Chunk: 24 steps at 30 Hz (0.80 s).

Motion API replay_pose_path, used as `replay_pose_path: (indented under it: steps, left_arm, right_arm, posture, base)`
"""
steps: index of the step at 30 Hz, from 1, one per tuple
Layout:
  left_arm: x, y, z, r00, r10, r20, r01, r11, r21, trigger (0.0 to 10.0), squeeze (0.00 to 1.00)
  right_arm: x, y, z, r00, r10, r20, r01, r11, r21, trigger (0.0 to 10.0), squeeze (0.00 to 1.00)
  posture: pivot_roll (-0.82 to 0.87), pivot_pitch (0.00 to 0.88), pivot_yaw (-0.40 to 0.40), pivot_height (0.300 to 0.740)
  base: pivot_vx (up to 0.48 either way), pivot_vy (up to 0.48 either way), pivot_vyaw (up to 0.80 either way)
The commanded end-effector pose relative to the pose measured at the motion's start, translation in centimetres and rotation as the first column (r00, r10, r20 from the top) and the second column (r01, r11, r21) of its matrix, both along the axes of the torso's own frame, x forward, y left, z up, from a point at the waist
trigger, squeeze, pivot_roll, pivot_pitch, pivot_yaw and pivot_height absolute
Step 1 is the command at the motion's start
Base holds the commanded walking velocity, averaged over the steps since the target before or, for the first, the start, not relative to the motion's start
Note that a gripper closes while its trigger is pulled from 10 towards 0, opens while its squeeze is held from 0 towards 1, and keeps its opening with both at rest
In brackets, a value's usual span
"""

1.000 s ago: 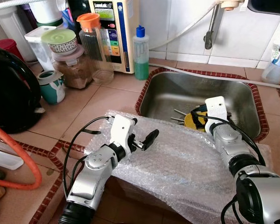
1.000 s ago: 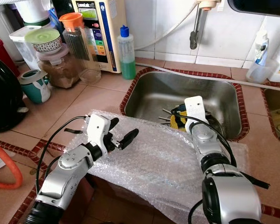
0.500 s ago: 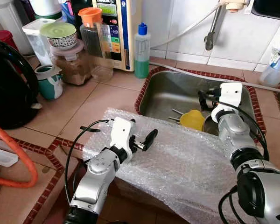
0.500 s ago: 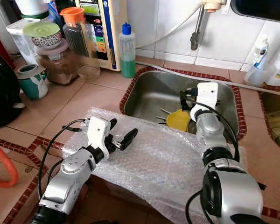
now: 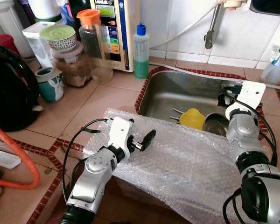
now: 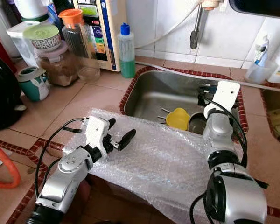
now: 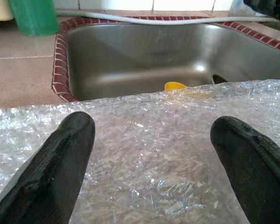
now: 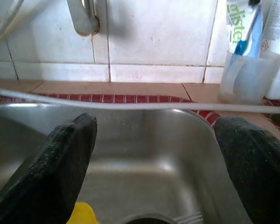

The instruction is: Kitchen organization

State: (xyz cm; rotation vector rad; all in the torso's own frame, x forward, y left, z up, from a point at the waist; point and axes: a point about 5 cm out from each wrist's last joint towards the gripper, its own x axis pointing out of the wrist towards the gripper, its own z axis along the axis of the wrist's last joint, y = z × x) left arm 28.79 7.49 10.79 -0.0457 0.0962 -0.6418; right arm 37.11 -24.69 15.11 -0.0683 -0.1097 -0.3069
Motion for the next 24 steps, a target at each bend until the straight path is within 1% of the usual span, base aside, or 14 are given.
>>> replay_pose_path:
  steps: [1, 4, 8, 12, 13, 14, 15, 16, 17, 18, 19, 20, 22, 24]
  left_arm:
    - [0.4, 0.2, 0.5, 1.000, 0.004, 0.023, -0.004, 1.000, 0.018, 10.0, 0.00]
    - [0.6, 0.4, 0.6, 1.000, 0.010, 0.027, -0.011, 1.000, 0.021, 10.0, 0.00]
    - [1.0, 0.9, 0.8, 0.998, 0.046, 0.033, -0.047, 0.999, 0.028, 10.0, 0.00]
    - [1.4, 2.3, 1.2, 0.987, 0.153, 0.052, -0.155, 0.987, 0.036, 10.0, 0.00]
    - [1.4, 2.8, 1.5, 0.984, 0.176, 0.039, -0.176, 0.984, -0.011, 10.0, 0.00]
    - [1.4, 2.8, 1.5, 0.984, 0.176, 0.039, -0.176, 0.984, -0.011, 10.0, 0.00]
    - [1.3, 3.5, 1.9, 0.976, 0.213, 0.045, -0.211, 0.977, -0.041, 10.0, 0.00]
    - [1.3, 3.7, 1.9, 0.971, 0.232, 0.059, -0.230, 0.973, -0.034, 10.0, 0.00]
    - [1.3, 3.7, 1.9, 0.971, 0.232, 0.059, -0.230, 0.973, -0.034, 10.0, 0.00]
    - [1.2, 4.4, 1.9, 0.959, 0.276, 0.070, -0.274, 0.961, -0.039, 10.0, 0.00]
    - [1.2, 4.4, 1.9, 0.959, 0.276, 0.070, -0.274, 0.961, -0.039, 10.0, 0.00]
    - [1.1, 4.9, 1.8, 0.951, 0.299, 0.078, -0.298, 0.954, -0.026, 10.0, 0.00]
    - [1.0, 5.3, 1.5, 0.939, 0.333, 0.085, -0.332, 0.943, -0.022, 10.0, 0.00]
    - [1.0, 5.5, 1.5, 0.932, 0.350, 0.091, -0.350, 0.937, -0.020, 10.0, 0.00]
  right_arm:
    - [-0.2, 0.3, 0.2, 0.999, 0.020, 0.024, -0.020, 0.999, -0.029, 10.0, 0.00]
    - [-0.4, 0.2, 0.0, 0.999, 0.023, 0.027, -0.023, 0.999, -0.026, 10.0, 0.00]
    - [-1.1, -0.2, -0.3, 0.999, 0.033, 0.036, -0.032, 0.999, -0.013, 10.0, 0.00]
    - [-2.3, 0.7, -0.3, 0.993, 0.101, 0.057, -0.098, 0.994, -0.043, 10.0, 0.00]
    - [-3.4, 1.5, -0.2, 0.987, 0.149, 0.067, -0.144, 0.987, -0.077, 10.0, 0.00]
    - [-3.4, 1.5, -0.2, 0.987, 0.149, 0.067, -0.144, 0.987, -0.077, 10.0, 0.00]
    - [-5.1, 2.4, -0.3, 0.977, 0.205, 0.065, -0.196, 0.974, -0.115, 10.0, 0.00]
    - [-5.5, 2.7, -0.5, 0.974, 0.217, 0.058, -0.209, 0.971, -0.119, 10.0, 0.00]
    - [-5.5, 2.7, -0.5, 0.974, 0.217, 0.058, -0.209, 0.971, -0.119, 10.0, 0.00]
    - [-6.7, 3.3, -0.6, 0.967, 0.249, 0.053, -0.240, 0.961, -0.140, 10.0, 0.00]
    - [-6.7, 3.3, -0.6, 0.967, 0.249, 0.053, -0.240, 0.961, -0.140, 10.0, 0.00]
    - [-7.6, 4.0, -0.6, 0.959, 0.279, 0.045, -0.270, 0.951, -0.149, 10.0, 0.00]
    - [-8.4, 4.8, -0.3, 0.951, 0.307, 0.041, -0.297, 0.940, -0.169, 10.0, 0.00]
    - [-8.7, 5.1, -0.1, 0.947, 0.319, 0.042, -0.307, 0.934, -0.183, 10.0, 0.00]
  posture:
    - [0.09, 0.041, 0.122, 0.740]
    - [0.08, 0.039, 0.127, 0.740]
    - [0.08, 0.035, 0.128, 0.740]
    - [0.06, 0.029, 0.116, 0.740]
    - [0.06, 0.025, 0.113, 0.740]
    - [0.06, 0.025, 0.113, 0.740]
    - [0.05, 0.017, 0.105, 0.740]
    - [0.05, 0.017, 0.105, 0.740]
    - [0.05, 0.017, 0.105, 0.740]
    - [0.04, 0.006, 0.099, 0.740]
    - [0.04, 0.006, 0.099, 0.740]
    - [0.03, 0.001, 0.095, 0.740]
    - [0.02, 0.000, 0.093, 0.740]
    - [0.01, 0.000, 0.090, 0.740]
  base:
    - [0.000, 0.000, 0.00]
    - [0.000, 0.000, 0.00]
    - [0.000, 0.000, 0.00]
    - [0.000, 0.000, 0.00]
    - [0.000, 0.000, 0.00]
    - [0.000, 0.000, 0.00]
    - [0.000, 0.000, 0.00]
    - [0.000, 0.000, 0.00]
    - [0.000, 0.000, 0.00]
    - [0.000, 0.000, 0.00]
    - [0.000, 0.000, 0.00]
    - [0.000, 0.000, 0.00]
    - [0.000, 0.000, 0.00]
    - [0.000, 0.000, 0.00]
